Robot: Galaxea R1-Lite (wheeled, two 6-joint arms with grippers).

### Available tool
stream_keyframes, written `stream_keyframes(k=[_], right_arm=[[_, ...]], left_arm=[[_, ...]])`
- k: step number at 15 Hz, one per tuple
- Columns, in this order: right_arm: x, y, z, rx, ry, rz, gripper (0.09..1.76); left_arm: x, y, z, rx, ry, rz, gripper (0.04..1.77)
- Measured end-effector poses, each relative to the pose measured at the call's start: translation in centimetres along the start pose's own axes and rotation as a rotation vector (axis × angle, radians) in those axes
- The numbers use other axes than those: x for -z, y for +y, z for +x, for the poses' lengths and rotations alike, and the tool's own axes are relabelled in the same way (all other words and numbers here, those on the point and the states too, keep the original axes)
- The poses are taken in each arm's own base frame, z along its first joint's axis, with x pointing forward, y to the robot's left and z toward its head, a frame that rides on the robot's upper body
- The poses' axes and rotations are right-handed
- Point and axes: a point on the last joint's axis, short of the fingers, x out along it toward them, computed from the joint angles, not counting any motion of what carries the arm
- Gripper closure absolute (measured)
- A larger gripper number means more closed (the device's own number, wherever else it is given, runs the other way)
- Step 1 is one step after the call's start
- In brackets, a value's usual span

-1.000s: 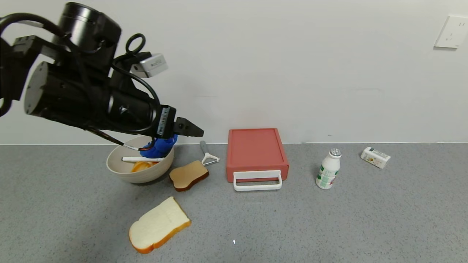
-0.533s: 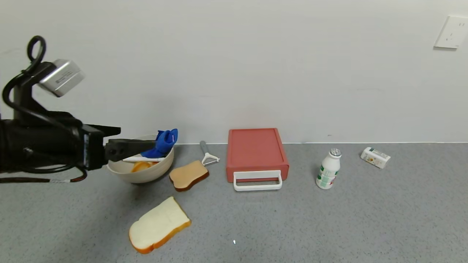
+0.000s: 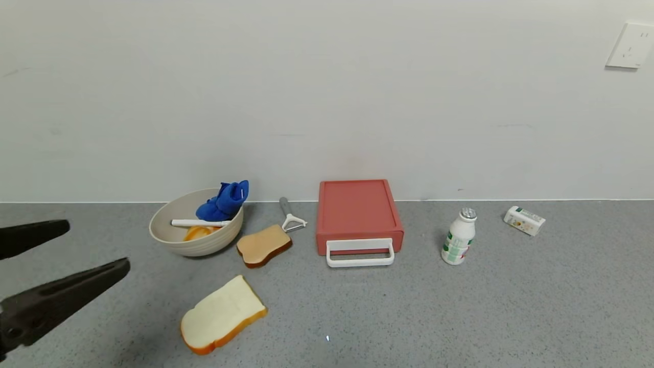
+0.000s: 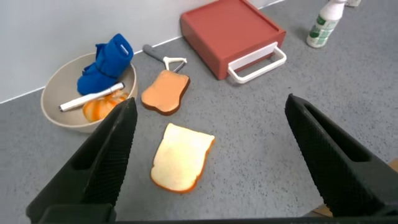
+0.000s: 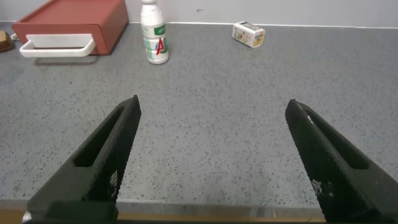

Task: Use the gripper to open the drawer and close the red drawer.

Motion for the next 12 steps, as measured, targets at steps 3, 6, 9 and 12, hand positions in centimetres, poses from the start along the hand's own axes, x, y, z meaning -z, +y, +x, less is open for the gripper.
stream_keyframes(k=[3,6,9,12], right_arm=[[0.0,0.0,0.0,0.000,0.000,0.000,0.14],[0.0,0.0,0.0,0.000,0.000,0.000,0.14],[0.0,0.0,0.0,0.000,0.000,0.000,0.14],[0.0,0.0,0.0,0.000,0.000,0.000,0.14]], left_arm=[[1.6,-1.4,-4.0,-0.073,-0.096,0.008,0.09],[3.1,-2.3,-6.9,-0.177,-0.181,-0.006,0.09],[5.0,-3.0,-8.8,-0.305,-0.233,-0.011,0.09],[7.7,-3.8,-10.1,-0.376,-0.274,-0.008,0.09]])
